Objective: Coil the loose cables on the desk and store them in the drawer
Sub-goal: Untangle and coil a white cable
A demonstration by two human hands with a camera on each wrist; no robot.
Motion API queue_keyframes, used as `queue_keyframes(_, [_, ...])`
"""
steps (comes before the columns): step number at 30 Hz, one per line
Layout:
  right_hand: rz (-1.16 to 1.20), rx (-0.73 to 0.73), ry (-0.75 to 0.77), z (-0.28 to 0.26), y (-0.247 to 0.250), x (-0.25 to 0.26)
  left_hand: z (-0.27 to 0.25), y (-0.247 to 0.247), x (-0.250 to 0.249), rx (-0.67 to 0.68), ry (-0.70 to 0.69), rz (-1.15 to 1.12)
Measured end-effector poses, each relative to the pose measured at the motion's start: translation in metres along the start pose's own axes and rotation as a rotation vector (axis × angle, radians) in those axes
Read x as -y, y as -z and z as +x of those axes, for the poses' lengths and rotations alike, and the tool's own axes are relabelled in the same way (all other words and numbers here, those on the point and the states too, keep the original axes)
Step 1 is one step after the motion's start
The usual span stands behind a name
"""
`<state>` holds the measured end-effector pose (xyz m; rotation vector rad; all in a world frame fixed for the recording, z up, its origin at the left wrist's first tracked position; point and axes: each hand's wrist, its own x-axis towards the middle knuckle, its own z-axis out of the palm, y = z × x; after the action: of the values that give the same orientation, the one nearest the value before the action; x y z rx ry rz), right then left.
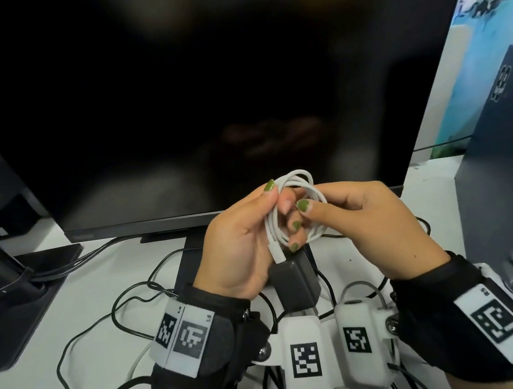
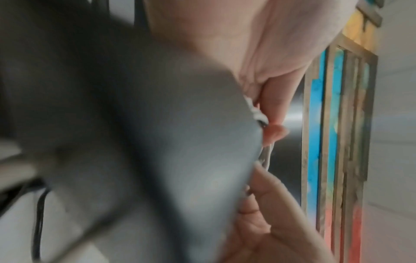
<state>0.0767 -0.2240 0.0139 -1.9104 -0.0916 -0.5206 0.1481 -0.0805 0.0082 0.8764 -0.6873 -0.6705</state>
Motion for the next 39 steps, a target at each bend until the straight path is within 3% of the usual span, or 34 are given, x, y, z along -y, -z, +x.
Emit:
queue_keyframes(4, [-0.050, -0.139, -0.013, 0.000, 0.000, -0.002, 0.003, 0.004, 0.007, -0.189, -0.084, 0.452])
queue_keyframes(9, [-0.047, -0.165, -0.053, 0.002, -0.003, -0.004, 0.004, 0.001, 0.007, -0.311, -0.209, 0.853])
queue_keyframes(12, [-0.009, -0.170, -0.085, 0.002, -0.003, -0.006, 0.003, 0.001, 0.004, -0.342, -0.295, 0.929])
queue_keyframes(19, [0.015, -0.169, -0.168, 0.004, -0.005, -0.013, 0.004, 0.006, 0.008, -0.399, -0.324, 1.062])
queue_keyframes(25, [0.250, -0.195, -0.230, 0.006, -0.007, -0.010, 0.006, 0.005, 0.009, -0.440, -0.347, 1.073])
queue_keyframes(33, [0.622, -0.080, -0.295, 0.006, -0.008, -0.006, 0.005, 0.006, 0.006, -0.461, -0.398, 1.160])
queue_keyframes(39, [0.754, 0.036, -0.322, 0.006, -0.006, -0.004, 0.005, 0.002, 0.006, -0.464, -0.432, 1.195])
